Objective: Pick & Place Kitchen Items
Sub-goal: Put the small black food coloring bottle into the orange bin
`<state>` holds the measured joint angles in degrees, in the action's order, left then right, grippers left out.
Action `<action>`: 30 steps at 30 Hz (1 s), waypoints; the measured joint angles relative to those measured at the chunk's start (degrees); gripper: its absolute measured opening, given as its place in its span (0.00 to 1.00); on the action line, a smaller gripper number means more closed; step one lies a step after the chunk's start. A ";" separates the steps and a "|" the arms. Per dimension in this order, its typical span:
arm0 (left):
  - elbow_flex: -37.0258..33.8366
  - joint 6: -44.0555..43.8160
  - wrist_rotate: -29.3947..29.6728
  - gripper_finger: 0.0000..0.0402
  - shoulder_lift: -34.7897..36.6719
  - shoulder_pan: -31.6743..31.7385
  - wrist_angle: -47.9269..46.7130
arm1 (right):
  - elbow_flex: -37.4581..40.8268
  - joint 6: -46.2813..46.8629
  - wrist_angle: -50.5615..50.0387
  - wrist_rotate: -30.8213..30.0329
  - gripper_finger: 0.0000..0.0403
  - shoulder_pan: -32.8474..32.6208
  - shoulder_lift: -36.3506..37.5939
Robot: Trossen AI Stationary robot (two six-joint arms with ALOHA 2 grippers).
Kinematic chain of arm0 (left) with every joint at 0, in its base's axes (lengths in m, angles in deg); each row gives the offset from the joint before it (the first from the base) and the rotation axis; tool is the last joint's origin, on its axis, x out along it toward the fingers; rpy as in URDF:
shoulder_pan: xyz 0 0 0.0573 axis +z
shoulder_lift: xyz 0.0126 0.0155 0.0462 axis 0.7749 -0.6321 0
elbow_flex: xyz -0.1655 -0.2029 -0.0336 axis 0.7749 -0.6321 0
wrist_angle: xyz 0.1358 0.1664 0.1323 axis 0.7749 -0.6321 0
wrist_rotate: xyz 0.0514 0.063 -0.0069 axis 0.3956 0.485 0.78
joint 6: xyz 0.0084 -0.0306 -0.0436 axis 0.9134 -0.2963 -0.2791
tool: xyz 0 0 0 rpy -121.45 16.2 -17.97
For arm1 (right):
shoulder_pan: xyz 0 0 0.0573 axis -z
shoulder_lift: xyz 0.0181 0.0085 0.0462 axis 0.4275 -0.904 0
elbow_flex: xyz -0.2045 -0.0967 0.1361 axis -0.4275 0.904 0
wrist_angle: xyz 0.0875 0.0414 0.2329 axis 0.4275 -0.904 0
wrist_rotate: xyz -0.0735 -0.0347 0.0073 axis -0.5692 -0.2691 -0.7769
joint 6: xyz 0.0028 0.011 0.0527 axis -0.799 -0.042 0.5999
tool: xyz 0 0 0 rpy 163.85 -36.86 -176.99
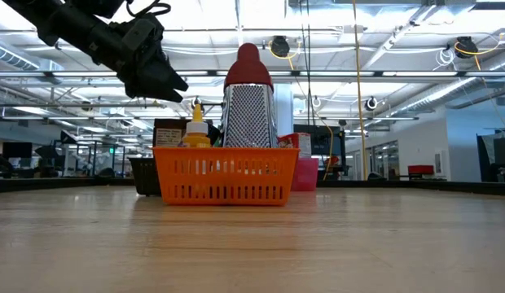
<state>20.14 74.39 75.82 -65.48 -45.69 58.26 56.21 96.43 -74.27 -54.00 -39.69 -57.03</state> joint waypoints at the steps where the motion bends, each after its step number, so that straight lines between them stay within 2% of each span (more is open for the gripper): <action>1: 0.00 -0.19 0.00 0.64 0.00 -0.01 0.02 | 0.00 -0.23 0.00 -0.07 0.12 0.00 0.00; 6: 0.00 -0.38 0.00 0.64 0.00 0.00 -0.01 | 0.00 -1.32 -0.13 -2.86 0.12 0.00 -0.02; 13: 0.00 -0.39 0.00 0.64 0.00 -0.01 -0.20 | 0.02 -2.71 0.26 -2.90 0.12 3.43 0.55; 24: 0.00 -0.40 0.00 0.64 0.00 -0.01 -0.20 | 0.02 -19.42 4.02 -0.46 0.12 15.65 7.11; 30: 0.00 -0.40 0.02 0.64 0.00 -0.02 -0.18 | 0.02 -30.68 10.44 5.57 0.12 24.93 9.68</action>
<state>20.14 74.00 75.83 -65.48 -45.71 58.08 56.23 65.74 -63.83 -48.43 -14.75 -47.35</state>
